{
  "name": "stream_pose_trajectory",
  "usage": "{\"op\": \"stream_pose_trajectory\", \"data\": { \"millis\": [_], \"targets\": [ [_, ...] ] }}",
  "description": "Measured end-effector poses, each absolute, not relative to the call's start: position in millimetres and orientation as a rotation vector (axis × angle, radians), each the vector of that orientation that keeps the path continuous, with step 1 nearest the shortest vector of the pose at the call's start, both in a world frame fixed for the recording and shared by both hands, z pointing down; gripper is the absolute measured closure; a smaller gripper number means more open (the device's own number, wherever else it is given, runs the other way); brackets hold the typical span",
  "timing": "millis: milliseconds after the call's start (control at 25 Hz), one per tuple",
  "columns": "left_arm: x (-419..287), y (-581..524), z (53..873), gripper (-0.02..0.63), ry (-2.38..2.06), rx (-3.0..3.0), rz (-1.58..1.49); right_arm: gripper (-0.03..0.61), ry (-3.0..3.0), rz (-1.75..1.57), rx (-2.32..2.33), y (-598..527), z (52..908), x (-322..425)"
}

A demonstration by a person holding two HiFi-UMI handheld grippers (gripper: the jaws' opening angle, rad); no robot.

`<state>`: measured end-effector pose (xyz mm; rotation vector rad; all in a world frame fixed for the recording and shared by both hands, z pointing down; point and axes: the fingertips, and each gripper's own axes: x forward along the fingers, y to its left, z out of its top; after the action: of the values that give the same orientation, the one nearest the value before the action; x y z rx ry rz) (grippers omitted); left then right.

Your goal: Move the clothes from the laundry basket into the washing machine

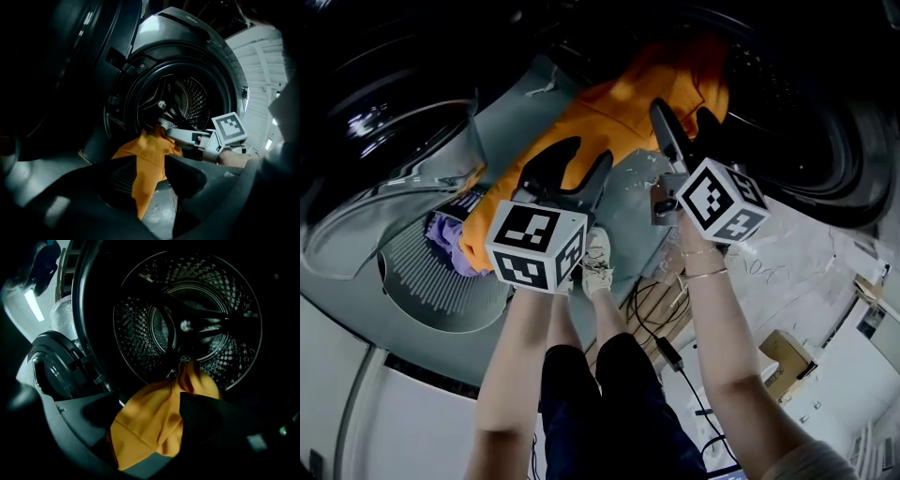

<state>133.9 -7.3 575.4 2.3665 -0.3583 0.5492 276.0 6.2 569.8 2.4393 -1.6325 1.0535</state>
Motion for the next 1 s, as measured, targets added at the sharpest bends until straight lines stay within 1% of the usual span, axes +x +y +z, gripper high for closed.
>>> {"op": "stream_pose_trajectory", "data": {
  "millis": [280, 400, 560, 600, 640, 680, 720, 760, 800, 840, 1000],
  "targets": [
    [97, 9, 579, 0.44, -0.395, 2.388, 0.611, 0.091, -1.643, 1.415, 2.342, 50, 636, 187],
    [79, 13, 579, 0.44, -0.412, 2.393, 0.622, 0.075, -1.668, 1.567, 2.285, 52, 660, 150],
    [55, 14, 585, 0.44, -0.467, 2.396, 0.643, 0.075, -1.695, 1.744, 2.187, 45, 685, 112],
    [51, 14, 587, 0.44, -0.483, 2.386, 0.64, 0.094, -1.704, 1.776, 2.151, 44, 689, 104],
    [48, 15, 589, 0.44, -0.498, 2.376, 0.638, 0.127, -1.714, 1.806, 2.116, 45, 691, 97],
    [47, 16, 590, 0.44, -0.51, 2.368, 0.637, 0.195, -1.725, 1.82, 2.087, 46, 691, 92],
    [46, 17, 590, 0.44, -0.517, 2.362, 0.636, 0.278, -1.735, 1.808, 2.073, 47, 689, 89],
    [45, 19, 590, 0.44, -0.519, 2.359, 0.635, 0.382, -1.744, 1.769, 2.076, 49, 685, 90],
    [46, 21, 589, 0.44, -0.519, 2.358, 0.634, 0.502, -1.757, 1.714, 2.088, 50, 679, 94],
    [47, 22, 588, 0.44, -0.516, 2.36, 0.635, 0.546, -1.778, 1.656, 2.098, 50, 671, 98],
    [55, 28, 581, 0.44, -0.475, 2.373, 0.638, 0.548, -1.875, 1.416, 2.127, 42, 630, 121]
  ]
}}
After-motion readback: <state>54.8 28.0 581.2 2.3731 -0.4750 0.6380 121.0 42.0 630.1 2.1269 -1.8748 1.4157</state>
